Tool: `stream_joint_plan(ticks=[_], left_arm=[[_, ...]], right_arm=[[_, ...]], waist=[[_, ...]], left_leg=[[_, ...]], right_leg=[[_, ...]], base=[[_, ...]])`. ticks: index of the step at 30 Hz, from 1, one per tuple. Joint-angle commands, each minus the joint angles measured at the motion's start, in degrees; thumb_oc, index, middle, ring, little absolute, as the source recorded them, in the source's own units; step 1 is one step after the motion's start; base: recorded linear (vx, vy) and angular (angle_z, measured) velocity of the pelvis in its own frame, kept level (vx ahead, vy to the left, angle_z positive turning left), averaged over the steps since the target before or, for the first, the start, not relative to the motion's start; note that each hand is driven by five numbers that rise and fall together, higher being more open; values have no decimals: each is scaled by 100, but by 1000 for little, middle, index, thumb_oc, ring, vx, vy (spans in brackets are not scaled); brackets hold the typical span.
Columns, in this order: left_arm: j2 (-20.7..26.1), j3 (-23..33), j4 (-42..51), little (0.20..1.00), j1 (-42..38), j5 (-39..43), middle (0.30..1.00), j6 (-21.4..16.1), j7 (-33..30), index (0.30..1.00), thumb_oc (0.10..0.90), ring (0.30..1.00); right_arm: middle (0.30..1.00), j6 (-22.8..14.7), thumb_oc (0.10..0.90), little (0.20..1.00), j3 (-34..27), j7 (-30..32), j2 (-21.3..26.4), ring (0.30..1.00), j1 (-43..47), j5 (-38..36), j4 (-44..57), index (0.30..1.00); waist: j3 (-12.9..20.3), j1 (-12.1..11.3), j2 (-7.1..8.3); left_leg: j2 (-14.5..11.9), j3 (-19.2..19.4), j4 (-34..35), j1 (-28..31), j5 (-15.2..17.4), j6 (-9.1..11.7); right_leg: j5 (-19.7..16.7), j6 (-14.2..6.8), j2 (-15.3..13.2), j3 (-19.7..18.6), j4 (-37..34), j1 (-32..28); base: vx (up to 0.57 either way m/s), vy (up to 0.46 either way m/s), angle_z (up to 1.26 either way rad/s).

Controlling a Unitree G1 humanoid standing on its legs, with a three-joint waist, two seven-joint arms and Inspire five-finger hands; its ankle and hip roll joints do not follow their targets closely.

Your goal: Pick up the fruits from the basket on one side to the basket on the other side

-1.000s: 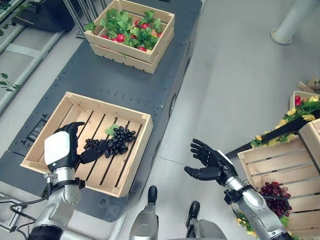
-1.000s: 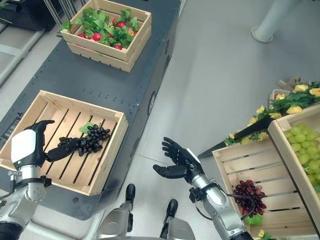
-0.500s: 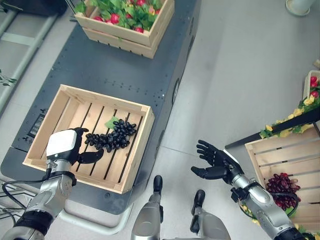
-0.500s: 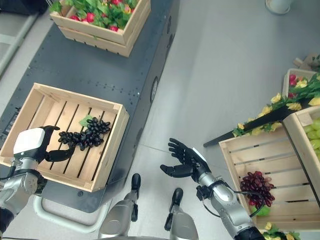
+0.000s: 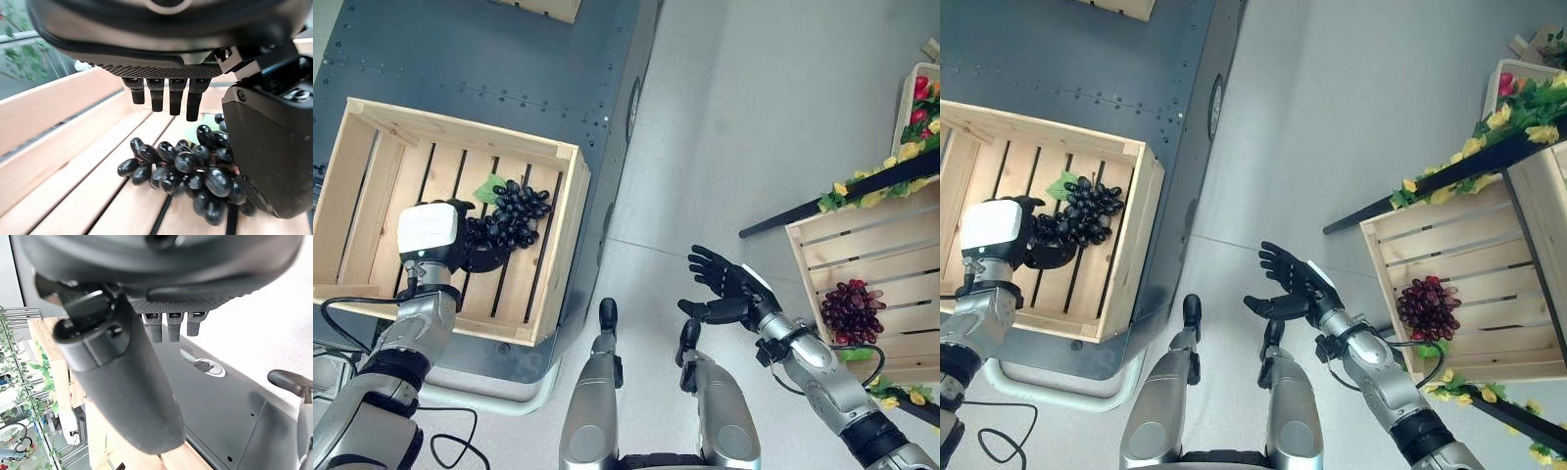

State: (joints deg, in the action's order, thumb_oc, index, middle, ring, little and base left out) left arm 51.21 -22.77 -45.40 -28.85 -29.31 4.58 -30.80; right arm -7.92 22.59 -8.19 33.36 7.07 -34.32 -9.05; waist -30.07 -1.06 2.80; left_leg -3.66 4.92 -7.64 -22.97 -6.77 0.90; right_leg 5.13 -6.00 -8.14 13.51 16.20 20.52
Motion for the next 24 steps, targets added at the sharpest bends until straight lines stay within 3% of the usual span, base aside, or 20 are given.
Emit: stream_joint_plan(ticks=[1, 11, 13, 14, 15, 16, 17, 18, 22, 24], left_arm=[[423, 263, -196, 900, -486, -10, 900, 296, -467, 900, 800, 900], [395, -125, -378, 900, -933, -99, 900, 946, 284, 900, 800, 900], [384, -228, -377, 900, -934, -139, 900, 1048, 488, 900, 800, 900], [375, -222, -363, 900, -940, -269, 900, 1100, 572, 900, 800, 900], [383, -278, -362, 900, -926, -359, 900, 1153, 668, 900, 800, 900], [403, -307, -342, 900, -975, -394, 900, 1197, 693, 900, 800, 900], [400, -344, -333, 900, -969, -436, 900, 1231, 718, 900, 800, 900], [402, -365, -309, 900, -1017, -479, 900, 1281, 709, 900, 800, 900], [372, -499, -338, 900, -1165, -468, 900, 1547, 419, 900, 800, 900], [329, -532, -367, 900, -1289, -463, 900, 1617, 315, 900, 800, 900]], right_arm=[[900, -623, 800, 900, -18, 148, 85, 900, 77, -250, 642, 900], [900, -500, 800, 900, -49, 284, 112, 900, 258, -222, 716, 900], [900, -502, 800, 900, -21, 323, 104, 900, 224, -227, 728, 900], [900, -487, 800, 900, -41, 324, 110, 900, 240, -207, 752, 900], [900, -465, 800, 900, -38, 333, 113, 900, 213, -192, 752, 900], [900, -445, 800, 900, -56, 351, 133, 900, 257, -198, 763, 900], [900, -436, 800, 900, -38, 363, 146, 900, 243, -205, 762, 900], [900, -433, 800, 900, -54, 371, 153, 900, 284, -211, 760, 900], [900, -425, 800, 900, -58, 431, 182, 900, 343, -250, 744, 900], [900, -439, 800, 900, -57, 470, 151, 900, 389, -229, 722, 900]], waist=[[28, 103, 124], [28, 158, 139], [28, 156, 144], [28, 165, 136], [28, 166, 141], [28, 174, 131], [28, 172, 136], [28, 179, 130], [28, 190, 137], [28, 206, 146]], left_leg=[[342, 162, -958, -408, 600, -39], [348, 221, -953, -692, 542, -44], [362, 192, -981, -599, 676, -12], [356, 218, -958, -700, 555, -46], [358, 200, -972, -606, 675, -7], [353, 229, -934, -710, 537, -44], [357, 208, -948, -618, 655, -4], [354, 243, -889, -702, 519, -41], [368, 235, -856, -627, 641, -5], [374, 259, -873, -753, 538, -48]], right_leg=[[-223, 130, 177, 14, 232, 271], [-307, 97, 130, 49, 239, 576], [-215, 35, 117, 17, 270, 500], [-327, 80, 110, 58, 224, 589], [-233, 25, 105, 20, 247, 512], [-353, 77, 102, 62, 194, 602], [-254, 25, 103, 23, 217, 519], [-375, 73, 107, 67, 146, 597], [-311, 9, 98, 46, 128, 570], [-433, 53, 88, 81, 94, 683]], base=[[-52, 18, -4], [-17, 8, 0], [25, 4, 2], [58, 8, 4], [-58, 23, 6], [59, 11, 4], [-58, 15, 5], [1, 11, 4], [13, 14, 2], [-54, 22, 4]])
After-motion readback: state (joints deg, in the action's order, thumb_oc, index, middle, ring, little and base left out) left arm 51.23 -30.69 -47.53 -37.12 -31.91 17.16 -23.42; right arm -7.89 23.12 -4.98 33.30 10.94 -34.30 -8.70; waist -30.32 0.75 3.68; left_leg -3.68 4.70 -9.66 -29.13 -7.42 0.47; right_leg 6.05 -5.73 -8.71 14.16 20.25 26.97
